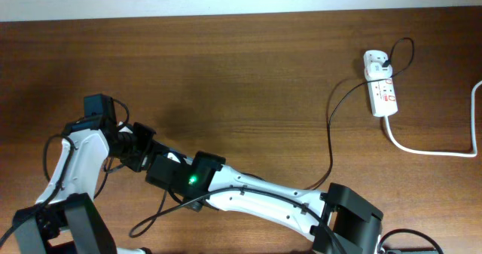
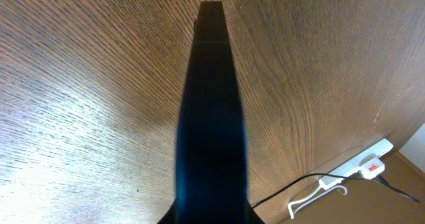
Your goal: Plug charger to phone and switch on socket
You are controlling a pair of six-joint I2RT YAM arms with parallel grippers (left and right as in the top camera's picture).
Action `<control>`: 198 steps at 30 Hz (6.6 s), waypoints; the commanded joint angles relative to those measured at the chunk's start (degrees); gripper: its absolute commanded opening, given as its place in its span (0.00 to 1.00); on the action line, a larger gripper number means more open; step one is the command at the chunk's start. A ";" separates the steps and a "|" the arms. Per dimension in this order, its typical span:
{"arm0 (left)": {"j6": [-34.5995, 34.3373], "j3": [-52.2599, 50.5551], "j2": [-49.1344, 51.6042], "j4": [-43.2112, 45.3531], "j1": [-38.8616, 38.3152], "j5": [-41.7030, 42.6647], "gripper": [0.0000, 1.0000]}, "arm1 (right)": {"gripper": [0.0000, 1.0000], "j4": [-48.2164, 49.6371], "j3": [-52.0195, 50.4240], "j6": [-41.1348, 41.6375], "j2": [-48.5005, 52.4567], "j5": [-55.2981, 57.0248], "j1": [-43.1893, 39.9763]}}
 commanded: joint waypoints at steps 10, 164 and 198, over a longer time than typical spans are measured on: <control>-0.52 1.27 0.15 -0.13 -0.20 0.39 0.00 | 0.04 2.99 1.01 0.46 0.37 -1.92 0.22; 21.38 1.25 0.13 -6.95 7.15 -0.76 0.00 | 0.38 35.89 -16.41 124.41 12.96 -44.76 -22.97; 42.58 1.27 0.13 -3.06 7.13 24.33 0.00 | 0.04 23.54 -16.52 55.93 -17.73 -26.23 -26.23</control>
